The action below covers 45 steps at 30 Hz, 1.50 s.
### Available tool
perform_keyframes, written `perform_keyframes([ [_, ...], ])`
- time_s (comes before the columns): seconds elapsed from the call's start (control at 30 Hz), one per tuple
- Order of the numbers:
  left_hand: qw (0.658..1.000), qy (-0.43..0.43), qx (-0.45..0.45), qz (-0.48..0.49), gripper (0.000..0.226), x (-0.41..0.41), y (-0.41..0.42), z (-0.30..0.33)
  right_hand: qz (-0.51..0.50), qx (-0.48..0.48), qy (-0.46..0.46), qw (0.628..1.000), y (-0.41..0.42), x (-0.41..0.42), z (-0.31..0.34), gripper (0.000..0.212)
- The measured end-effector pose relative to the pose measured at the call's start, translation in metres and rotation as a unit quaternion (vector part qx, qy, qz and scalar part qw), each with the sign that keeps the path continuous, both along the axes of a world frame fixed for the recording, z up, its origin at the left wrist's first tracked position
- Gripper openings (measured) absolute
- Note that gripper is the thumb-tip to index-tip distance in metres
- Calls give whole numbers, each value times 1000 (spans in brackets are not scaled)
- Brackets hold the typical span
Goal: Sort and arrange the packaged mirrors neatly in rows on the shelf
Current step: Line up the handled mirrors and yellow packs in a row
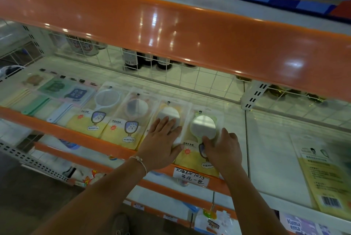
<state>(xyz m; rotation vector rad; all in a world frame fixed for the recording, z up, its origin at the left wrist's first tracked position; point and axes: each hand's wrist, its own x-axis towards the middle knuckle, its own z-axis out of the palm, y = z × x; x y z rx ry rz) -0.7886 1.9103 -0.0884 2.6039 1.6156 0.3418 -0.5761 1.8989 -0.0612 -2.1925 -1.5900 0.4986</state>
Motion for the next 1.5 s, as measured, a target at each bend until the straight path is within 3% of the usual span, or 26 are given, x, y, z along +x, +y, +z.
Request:
perform_keyframes([
  [0.87, 999, 25, 43, -15, 56, 13, 2, 25, 9, 4, -6, 1000, -9, 8, 10, 55],
  [1.3, 989, -50, -6, -142, 44, 161, 6, 62, -114, 33, -36, 992, -48, 112, 28, 63],
  [1.4, 982, -43, -31, -179, 31, 194, 0, 62, -149, 25, -57, 987, -61, 146, 25, 58],
  [1.5, 976, -39, -47, -210, 39, 217, -8, 62, -194, -12, -70, 978, -71, 176, 22, 49],
])
